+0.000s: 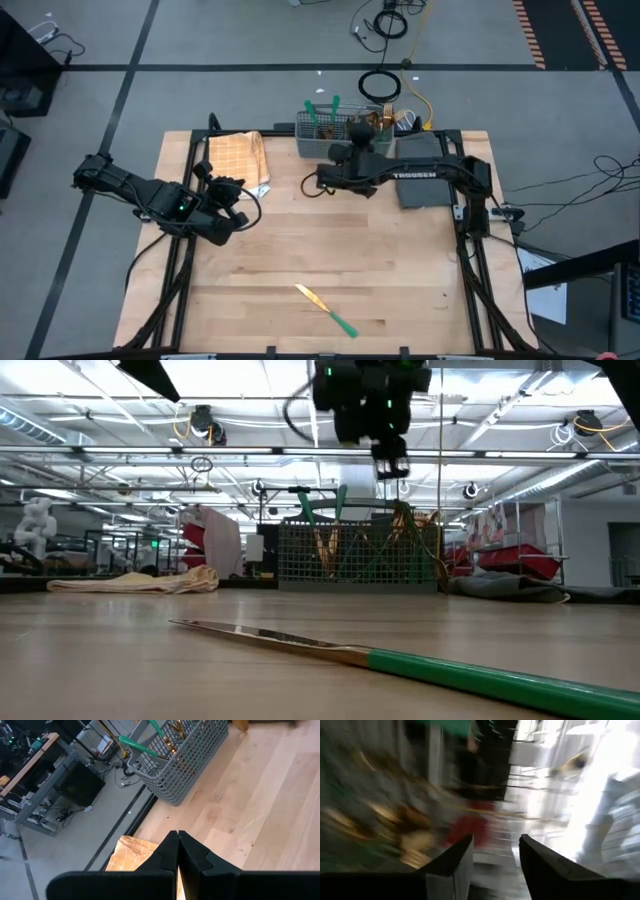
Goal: Sort silverware
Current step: Put the spoon into the middle right section of the dish rack
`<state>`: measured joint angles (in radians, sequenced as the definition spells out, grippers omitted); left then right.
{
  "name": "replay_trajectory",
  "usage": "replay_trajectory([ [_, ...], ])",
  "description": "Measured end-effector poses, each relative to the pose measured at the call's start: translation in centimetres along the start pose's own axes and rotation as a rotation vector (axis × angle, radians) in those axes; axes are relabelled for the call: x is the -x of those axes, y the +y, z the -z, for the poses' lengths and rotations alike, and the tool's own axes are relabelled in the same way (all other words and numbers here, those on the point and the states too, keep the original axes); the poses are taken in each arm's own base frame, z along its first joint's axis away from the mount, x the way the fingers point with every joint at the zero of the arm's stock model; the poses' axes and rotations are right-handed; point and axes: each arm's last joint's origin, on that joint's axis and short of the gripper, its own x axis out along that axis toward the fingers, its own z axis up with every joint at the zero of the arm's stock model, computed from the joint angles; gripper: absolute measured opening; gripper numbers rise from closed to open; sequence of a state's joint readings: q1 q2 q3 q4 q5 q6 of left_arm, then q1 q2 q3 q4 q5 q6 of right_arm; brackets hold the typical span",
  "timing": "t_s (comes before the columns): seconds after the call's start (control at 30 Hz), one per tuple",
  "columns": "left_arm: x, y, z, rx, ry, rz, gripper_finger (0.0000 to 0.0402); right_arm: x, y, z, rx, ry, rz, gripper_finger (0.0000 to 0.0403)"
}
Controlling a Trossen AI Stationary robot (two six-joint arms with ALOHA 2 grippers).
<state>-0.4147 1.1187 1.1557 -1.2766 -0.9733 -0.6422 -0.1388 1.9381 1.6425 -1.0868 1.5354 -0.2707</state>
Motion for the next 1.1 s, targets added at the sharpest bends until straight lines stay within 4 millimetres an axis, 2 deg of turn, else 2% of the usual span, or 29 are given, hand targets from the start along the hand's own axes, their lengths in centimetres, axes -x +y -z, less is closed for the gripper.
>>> replay_trajectory([
  [0.07, 0.0, 0.0, 0.0, -0.002, 0.001, 0.0, 0.0008, 0.9, -0.8, 0.1, -0.226, -0.04, -0.142, 0.0146],
  [0.13, 0.0, 0.1, 0.1, -0.011, 0.007, -0.004, 0.0008, 1.5, -1.3, 0.7, -0.424, -0.006, -0.364, 0.0146],
  [0.17, 0.0, 0.1, 0.2, -0.016, 0.012, -0.008, 0.0008, 1.6, -1.3, 1.2, -0.5, 0.047, -0.457, 0.0146],
  [0.23, 0.0, 0.2, 0.2, -0.024, 0.017, -0.011, 0.0008, 1.6, -0.9, 2.5, -0.532, 0.183, -0.566, 0.0146],
  [0.33, 0.0, 0.2, 0.3, -0.03, 0.021, -0.013, 0.0008, 1.9, 0.8, 3.7, -0.551, 0.257, -0.588, 0.0146],
  [0.47, -0.1, 0.1, 0.4, -0.031, 0.021, -0.014, 0.0008, 2.1, 3.7, 5.8, -0.491, 0.358, -0.605, 0.0146],
  [0.57, -0.5, -0.2, 1.0, -0.049, 0.03, -0.023, 0.0008, 1.4, 6.0, 7.4, -0.507, 0.427, -0.564, 0.0146],
  [0.73, -1.7, -1.2, 2.7, -0.097, 0.058, -0.041, 0.0008, 0.0, 7.8, 9.4, -0.548, 0.513, -0.524, 0.0146],
  [0.83, -2.2, -1.5, 3.3, -0.111, 0.081, -0.031, 0.0008, -0.5, 7.8, 9.7, -0.598, 0.506, -0.544, 0.0146],
  [1.0, -2.2, -1.7, 3.1, -0.085, 0.073, -0.01, 0.0008, -0.8, 7.2, 9.1, -0.739, 0.403, -0.616, 0.0146],
  [1.1, -2.1, -1.7, 3.1, -0.083, 0.073, -0.009, 0.0008, -1.7, 7.1, 9.4, -0.808, 0.402, -0.693, 0.0146],
])
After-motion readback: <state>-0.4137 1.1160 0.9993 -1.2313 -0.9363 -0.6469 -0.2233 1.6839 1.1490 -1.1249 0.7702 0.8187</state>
